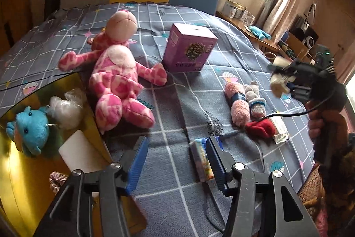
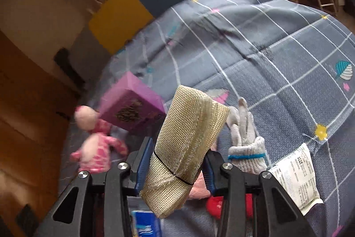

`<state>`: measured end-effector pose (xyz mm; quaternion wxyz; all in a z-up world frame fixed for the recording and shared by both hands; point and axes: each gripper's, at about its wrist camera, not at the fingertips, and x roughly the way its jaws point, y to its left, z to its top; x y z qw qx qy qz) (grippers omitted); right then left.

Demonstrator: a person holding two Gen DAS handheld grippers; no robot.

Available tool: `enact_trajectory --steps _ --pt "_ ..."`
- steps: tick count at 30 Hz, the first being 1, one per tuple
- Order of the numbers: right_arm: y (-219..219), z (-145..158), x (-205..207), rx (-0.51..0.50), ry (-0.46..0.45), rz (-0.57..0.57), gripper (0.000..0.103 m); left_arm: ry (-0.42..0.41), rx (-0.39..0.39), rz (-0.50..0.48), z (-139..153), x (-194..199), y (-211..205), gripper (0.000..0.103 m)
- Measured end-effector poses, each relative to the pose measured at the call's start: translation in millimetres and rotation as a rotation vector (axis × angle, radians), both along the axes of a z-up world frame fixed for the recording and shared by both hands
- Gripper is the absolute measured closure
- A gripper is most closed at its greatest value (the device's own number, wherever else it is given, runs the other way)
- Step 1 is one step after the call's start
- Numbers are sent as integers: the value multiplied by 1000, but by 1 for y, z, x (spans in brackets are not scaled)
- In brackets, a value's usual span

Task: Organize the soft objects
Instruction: 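Lift the tissue pack with left tool while right tool grasps the cream mesh scrubber, then lower the tissue pack into the gold tray and open the left tool while right tool holds the scrubber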

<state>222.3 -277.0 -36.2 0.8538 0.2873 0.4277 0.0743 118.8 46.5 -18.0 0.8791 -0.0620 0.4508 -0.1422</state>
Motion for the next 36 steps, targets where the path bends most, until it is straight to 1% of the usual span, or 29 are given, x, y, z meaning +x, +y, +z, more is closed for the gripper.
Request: enact_trajectory --steps 2,4,5,6,7,9,11,15,16,18,19,20,21,22,23,24,26,28,29,31,32,33,36 --pt "-8 13 -11 62 -67 8 62 10 7 -8 -3 -1 -7 47" --pt "-12 24 -16 165 -138 50 62 28 4 -36 -7 -5 -16 47" --pt "-12 33 -19 199 -174 70 62 38 10 -55 -9 -6 -22 45" --pt "-11 41 -25 210 -204 91 62 49 29 -65 -14 -8 -29 41" --pt "-11 49 -30 192 -219 102 62 58 49 -64 -18 -8 -36 40" --pt "-11 61 -42 133 -226 118 62 76 66 -77 -28 -6 -49 40" --pt "-12 65 -58 35 -211 132 62 109 98 -78 -42 -2 -63 40" --pt "-19 56 -88 -131 -158 127 62 170 124 -69 -67 10 -84 38" --pt "-22 53 -95 -152 -150 120 62 179 131 -66 -72 13 -89 36" --pt "-29 45 -103 -149 -137 104 62 193 141 -51 -79 18 -97 30" --pt "-32 41 -106 -147 -131 94 62 186 142 -53 -82 19 -101 29" --pt "-32 36 -107 -144 -124 83 62 180 165 -49 -86 21 -105 26" --pt "-32 32 -108 -136 -115 76 62 184 195 -41 -90 22 -107 29" --pt "-30 28 -107 -126 -102 65 62 191 216 -37 -96 23 -109 36" --pt "-28 23 -104 -119 -89 52 62 174 232 -34 -97 22 -110 45" --pt "-27 19 -103 -118 -80 44 62 136 263 -30 -96 19 -110 49" --pt "-21 8 -99 -123 -62 37 62 127 248 -37 -94 14 -106 50" --pt "-11 -6 -92 -129 -39 48 63 102 240 -22 -87 8 -99 51" --pt "-6 -13 -89 -145 -28 52 63 87 231 -16 -82 4 -95 51" --pt "6 -25 -83 -224 28 74 63 53 211 -9 -69 -5 -88 51" --pt "10 -27 -83 -260 36 90 64 34 210 -6 -64 -7 -85 51" --pt "14 -29 -82 -276 36 109 63 6 210 -1 -55 -12 -81 50" --pt "33 -39 -83 -305 63 209 64 -36 185 16 -37 -21 -72 50"
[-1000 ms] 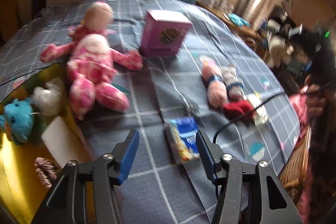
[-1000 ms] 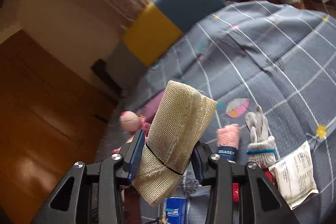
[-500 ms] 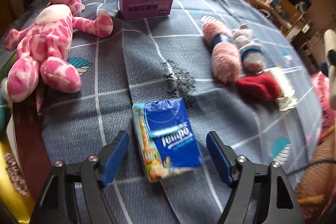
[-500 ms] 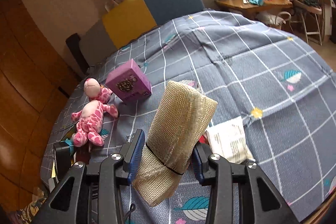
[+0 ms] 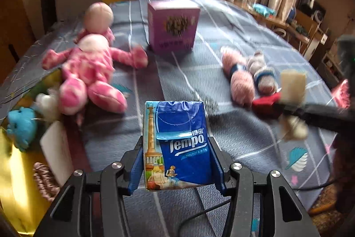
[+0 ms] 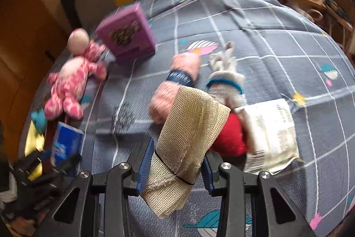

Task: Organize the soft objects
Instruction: 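Lower the tissue pack into the gold tray and open the left tool while right tool holds the scrubber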

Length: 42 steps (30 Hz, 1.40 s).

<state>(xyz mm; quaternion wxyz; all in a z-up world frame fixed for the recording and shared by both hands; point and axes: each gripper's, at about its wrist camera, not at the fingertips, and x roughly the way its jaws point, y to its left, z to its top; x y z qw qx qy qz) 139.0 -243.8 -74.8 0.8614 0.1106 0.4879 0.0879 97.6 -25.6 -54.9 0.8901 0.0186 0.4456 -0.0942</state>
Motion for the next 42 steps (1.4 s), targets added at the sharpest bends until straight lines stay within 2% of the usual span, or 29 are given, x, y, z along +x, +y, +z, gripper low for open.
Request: enact_trajectory --steps 7,15,21,33,42 --pt "37 -19 -5 -69 75 167 64 -64 -32 33 28 -9 18 50" --pt "52 -46 -1 -176 182 203 64 -104 -57 62 43 -27 38 50" --pt "54 -50 -2 -199 188 203 64 -128 -69 106 52 -36 61 50" --pt "57 -54 -3 -213 179 198 64 -136 -91 216 53 -47 109 50" --pt "65 -55 -3 -252 158 220 63 -118 -96 355 44 -56 164 50"
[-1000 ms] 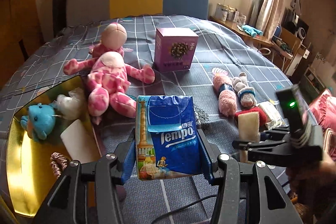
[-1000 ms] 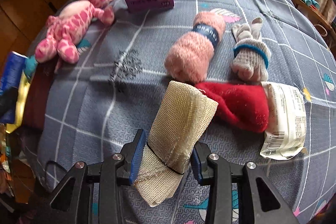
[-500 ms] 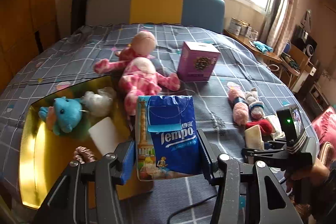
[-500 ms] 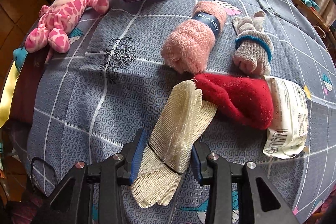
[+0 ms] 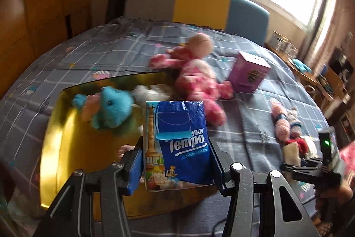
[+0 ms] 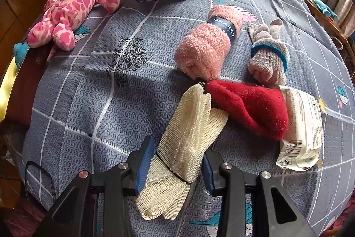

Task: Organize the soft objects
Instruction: 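Lower the tissue pack into the gold tray and open the left tool while right tool holds the scrubber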

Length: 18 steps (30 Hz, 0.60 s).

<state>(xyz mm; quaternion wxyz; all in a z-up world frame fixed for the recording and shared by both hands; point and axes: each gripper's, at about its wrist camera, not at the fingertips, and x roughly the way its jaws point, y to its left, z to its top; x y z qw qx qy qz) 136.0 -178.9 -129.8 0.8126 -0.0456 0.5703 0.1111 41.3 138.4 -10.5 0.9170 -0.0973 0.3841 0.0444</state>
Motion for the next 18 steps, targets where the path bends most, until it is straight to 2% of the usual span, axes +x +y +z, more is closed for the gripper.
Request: enact_trajectory --steps 6,11,18 --pt "5 0 0 -29 -17 21 63 49 -29 152 -13 -4 61 50" --pt "8 0 1 -41 -25 28 63 124 -53 258 -35 2 113 50" --pt "7 -1 0 -43 -26 31 63 193 -36 305 -56 28 148 50"
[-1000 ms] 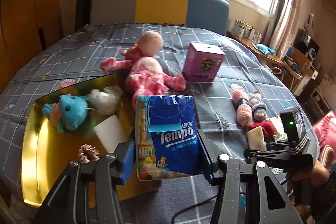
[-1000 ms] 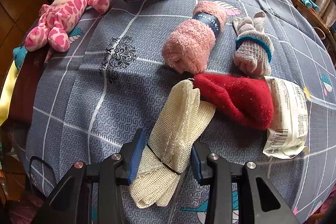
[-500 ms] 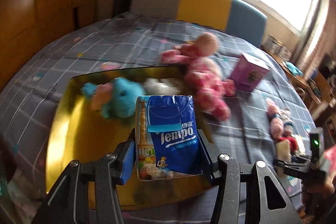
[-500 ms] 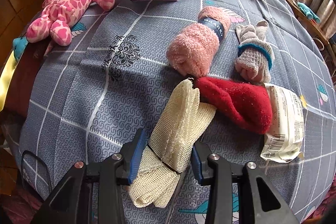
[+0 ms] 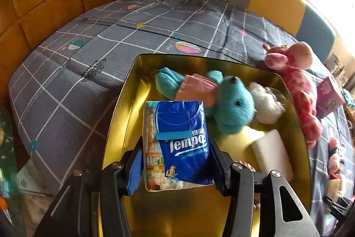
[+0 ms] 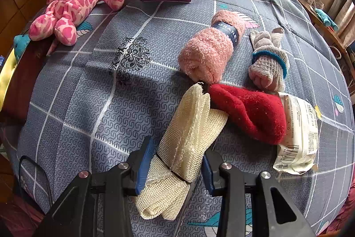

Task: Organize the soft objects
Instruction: 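Lower the tissue pack into the gold tray and open the left tool while right tool holds the scrubber, then lift the cream mesh scrubber with the right tool toward the tray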

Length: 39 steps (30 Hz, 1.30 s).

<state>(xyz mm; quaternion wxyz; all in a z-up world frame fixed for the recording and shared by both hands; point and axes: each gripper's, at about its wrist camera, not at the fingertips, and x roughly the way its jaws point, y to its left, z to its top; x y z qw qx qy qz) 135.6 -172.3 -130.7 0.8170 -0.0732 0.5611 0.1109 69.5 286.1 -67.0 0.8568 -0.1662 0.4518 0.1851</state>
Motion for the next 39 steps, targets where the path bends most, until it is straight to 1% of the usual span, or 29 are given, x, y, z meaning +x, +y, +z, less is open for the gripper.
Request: enact_trajectory --steps 8,10,11,12,14,16,21,24,26,27,29,31,33,34,35,36,39 --pt "-3 0 0 5 0 -7 63 49 47 1 -15 26 9 48" --pt "-2 0 1 2 -1 -9 63 37 61 7 -16 26 9 45" --pt "-2 0 1 3 -1 -11 63 21 70 13 -14 23 8 35" --pt "-2 0 1 5 -1 -12 63 3 77 23 -12 21 7 19" --pt "-3 0 2 8 0 -14 63 -47 99 41 -5 12 3 5" --pt "-3 0 3 10 1 -14 63 -95 135 43 5 1 -6 1" --pt "-4 -1 2 11 1 -16 63 -196 163 67 24 -26 -24 0" --pt "-4 -1 2 9 0 -15 63 -241 183 81 35 -41 -36 0" --pt "-4 -1 1 7 -3 -14 63 -243 230 112 42 -47 -45 0" --pt "-3 -1 1 5 -4 -13 63 -241 267 111 46 -50 -52 0" --pt "-3 -1 0 2 -6 -11 63 -246 297 94 51 -54 -60 0" --pt "-2 -1 0 0 -7 -9 63 -276 264 60 53 -62 -65 0" --pt "-2 -1 -1 -4 -9 -6 63 -327 184 27 54 -71 -67 0" --pt "-1 -1 -1 -5 -9 -6 63 -343 147 24 53 -73 -67 0" --pt "-1 -1 -1 -5 -10 -6 63 -341 106 19 51 -74 -66 0" --pt "-1 -1 -1 -5 -10 -6 63 -335 94 8 50 -72 -68 0" --pt "-2 0 -1 -6 -11 -6 63 -327 114 -43 48 -68 -79 0"
